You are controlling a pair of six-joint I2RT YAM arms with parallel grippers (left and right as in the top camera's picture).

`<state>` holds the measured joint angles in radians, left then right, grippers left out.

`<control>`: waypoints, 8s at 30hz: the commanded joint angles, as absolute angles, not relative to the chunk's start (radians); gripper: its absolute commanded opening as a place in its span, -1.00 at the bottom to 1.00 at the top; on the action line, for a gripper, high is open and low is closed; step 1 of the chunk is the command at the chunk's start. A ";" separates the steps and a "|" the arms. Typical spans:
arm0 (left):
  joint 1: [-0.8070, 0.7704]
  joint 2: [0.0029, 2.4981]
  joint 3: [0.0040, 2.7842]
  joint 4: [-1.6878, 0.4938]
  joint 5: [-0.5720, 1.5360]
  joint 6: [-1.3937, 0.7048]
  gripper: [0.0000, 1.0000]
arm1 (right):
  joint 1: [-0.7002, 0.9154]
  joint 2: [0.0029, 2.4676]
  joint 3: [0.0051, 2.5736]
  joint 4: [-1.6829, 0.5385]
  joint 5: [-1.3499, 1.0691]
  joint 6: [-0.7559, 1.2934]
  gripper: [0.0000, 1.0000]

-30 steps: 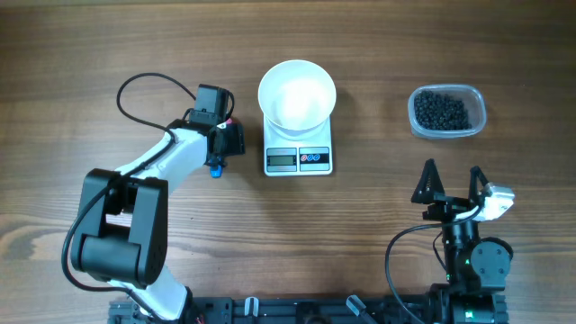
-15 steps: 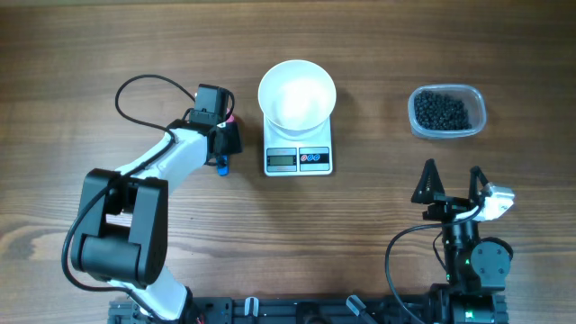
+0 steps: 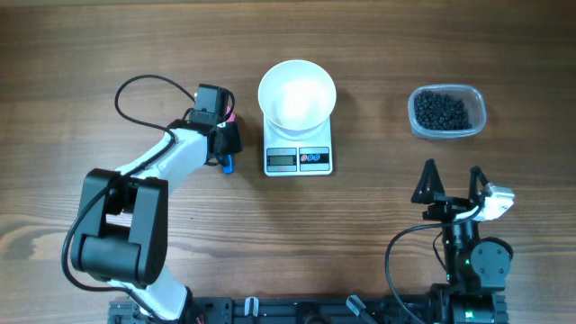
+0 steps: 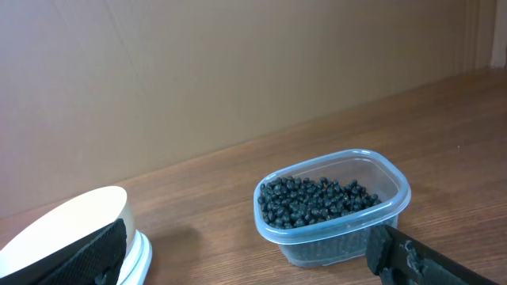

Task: Scoop item into bowl and weigh 150g on scale
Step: 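Lower the left gripper and close it on the blue scoop handle, then lift the pink scoop with the left gripper toward the white bowl, then hold the scoop above the bowl while the right gripper rises, then pass the scoop handle from the left gripper to the right gripper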

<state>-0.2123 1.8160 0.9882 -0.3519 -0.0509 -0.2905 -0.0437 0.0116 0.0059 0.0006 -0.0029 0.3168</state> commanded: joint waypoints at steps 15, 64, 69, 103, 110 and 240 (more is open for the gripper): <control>-0.212 1.829 0.980 -0.325 -0.046 -0.296 -0.44 | -0.042 0.005 0.006 0.006 0.000 0.322 0.99; -0.211 1.732 0.992 -0.303 -0.046 -0.296 -0.52 | -0.042 0.005 0.006 0.006 0.000 0.321 0.99; -0.211 1.643 1.033 -0.305 -0.046 -0.300 -0.51 | -0.042 0.005 0.006 0.006 0.000 0.322 1.00; -0.105 1.470 1.087 -0.130 0.688 -0.642 -0.92 | -0.042 0.005 0.006 0.006 0.000 0.321 0.99; -0.174 1.472 1.087 0.001 0.720 -0.813 -0.92 | -0.043 0.005 0.006 0.006 0.000 0.321 0.99; -0.410 1.554 1.087 0.588 0.360 -1.706 -0.92 | 0.086 1.196 0.873 0.252 -1.024 0.928 0.50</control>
